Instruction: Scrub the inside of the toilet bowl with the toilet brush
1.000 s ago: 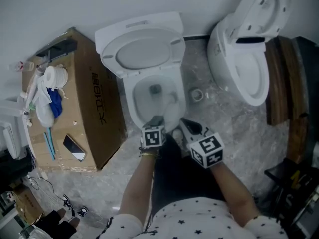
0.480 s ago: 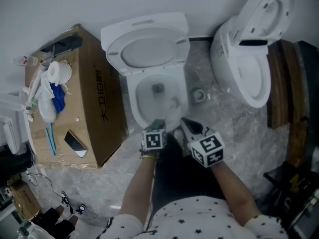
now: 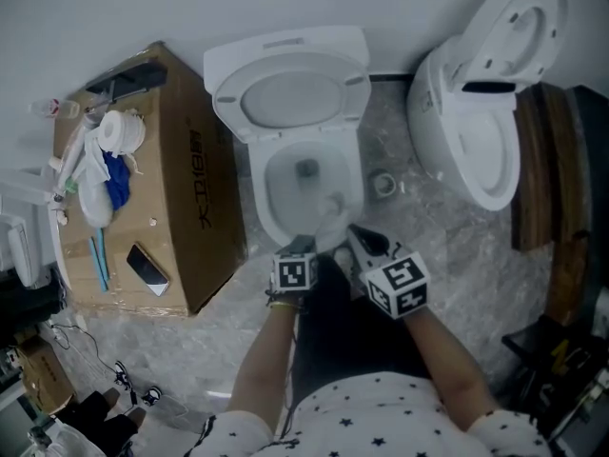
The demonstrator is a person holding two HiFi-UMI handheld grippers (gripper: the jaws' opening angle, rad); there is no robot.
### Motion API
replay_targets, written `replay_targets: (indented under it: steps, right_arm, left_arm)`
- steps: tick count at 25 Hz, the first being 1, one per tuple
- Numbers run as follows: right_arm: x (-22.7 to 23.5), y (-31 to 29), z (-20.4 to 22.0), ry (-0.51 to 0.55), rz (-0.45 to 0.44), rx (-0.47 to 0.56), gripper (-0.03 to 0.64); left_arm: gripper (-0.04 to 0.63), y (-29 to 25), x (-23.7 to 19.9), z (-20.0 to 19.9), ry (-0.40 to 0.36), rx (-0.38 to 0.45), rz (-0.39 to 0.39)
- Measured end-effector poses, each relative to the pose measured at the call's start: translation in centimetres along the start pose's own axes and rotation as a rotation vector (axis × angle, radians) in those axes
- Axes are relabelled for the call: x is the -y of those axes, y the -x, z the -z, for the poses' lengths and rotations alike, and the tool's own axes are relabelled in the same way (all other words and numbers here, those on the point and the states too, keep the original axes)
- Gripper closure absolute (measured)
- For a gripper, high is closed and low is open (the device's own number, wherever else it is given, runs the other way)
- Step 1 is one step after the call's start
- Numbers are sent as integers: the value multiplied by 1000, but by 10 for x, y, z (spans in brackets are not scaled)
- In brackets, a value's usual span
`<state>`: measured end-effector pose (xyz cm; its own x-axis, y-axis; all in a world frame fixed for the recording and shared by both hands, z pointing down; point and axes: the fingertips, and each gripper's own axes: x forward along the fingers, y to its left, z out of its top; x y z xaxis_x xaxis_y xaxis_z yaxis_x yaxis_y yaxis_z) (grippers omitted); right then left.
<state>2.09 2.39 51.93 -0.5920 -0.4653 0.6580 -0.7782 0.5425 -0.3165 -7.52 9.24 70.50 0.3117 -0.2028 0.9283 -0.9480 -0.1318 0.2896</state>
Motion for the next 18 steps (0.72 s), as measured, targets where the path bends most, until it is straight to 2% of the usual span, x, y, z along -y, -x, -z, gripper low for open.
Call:
replay_targets:
  steps: [18]
  right_arm:
    - [-17,-12,-8,43,-36,-20,611]
  left_arm:
    - [448,10,-28,19,19,-16,-33]
